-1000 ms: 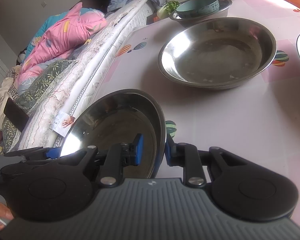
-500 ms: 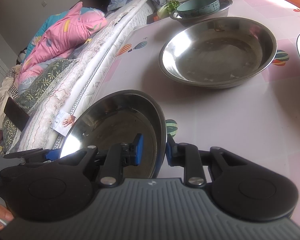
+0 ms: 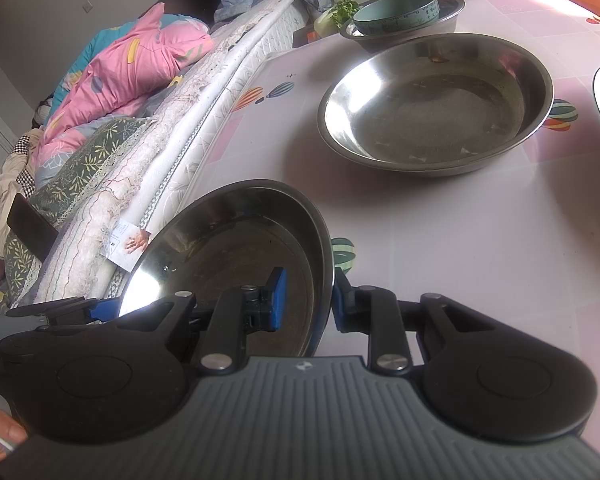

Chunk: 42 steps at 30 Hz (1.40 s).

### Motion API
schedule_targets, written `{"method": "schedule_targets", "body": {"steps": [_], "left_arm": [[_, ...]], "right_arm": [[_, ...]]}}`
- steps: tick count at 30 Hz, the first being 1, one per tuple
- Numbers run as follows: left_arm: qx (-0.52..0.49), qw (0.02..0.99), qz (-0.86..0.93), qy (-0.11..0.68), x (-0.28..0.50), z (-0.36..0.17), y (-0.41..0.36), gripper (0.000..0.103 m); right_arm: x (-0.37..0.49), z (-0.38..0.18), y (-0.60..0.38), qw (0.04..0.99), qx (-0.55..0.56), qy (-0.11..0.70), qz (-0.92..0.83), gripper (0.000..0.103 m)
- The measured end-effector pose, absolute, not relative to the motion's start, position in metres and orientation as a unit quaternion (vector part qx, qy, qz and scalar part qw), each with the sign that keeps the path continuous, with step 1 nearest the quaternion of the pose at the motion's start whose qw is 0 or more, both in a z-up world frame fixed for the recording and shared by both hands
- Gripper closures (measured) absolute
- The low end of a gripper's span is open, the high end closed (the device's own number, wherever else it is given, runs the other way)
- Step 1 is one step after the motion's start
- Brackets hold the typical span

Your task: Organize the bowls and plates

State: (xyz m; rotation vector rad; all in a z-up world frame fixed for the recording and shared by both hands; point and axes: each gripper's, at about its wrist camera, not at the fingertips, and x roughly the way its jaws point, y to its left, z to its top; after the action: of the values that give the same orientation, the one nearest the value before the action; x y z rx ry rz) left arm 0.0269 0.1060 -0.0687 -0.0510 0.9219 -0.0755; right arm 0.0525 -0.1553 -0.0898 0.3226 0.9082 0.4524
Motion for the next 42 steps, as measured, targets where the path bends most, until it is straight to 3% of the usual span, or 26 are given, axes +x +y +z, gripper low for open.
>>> {"method": "schedule_targets", "body": {"steps": [42], "left_arm": [[-0.021,0.896,-0.04,0.441,0.0339,-0.0654,0.097,0.045]], "right_arm": [[0.0494,-0.0916,-0.1622,0.862,0.16,0.434,0.207,0.078]]}}
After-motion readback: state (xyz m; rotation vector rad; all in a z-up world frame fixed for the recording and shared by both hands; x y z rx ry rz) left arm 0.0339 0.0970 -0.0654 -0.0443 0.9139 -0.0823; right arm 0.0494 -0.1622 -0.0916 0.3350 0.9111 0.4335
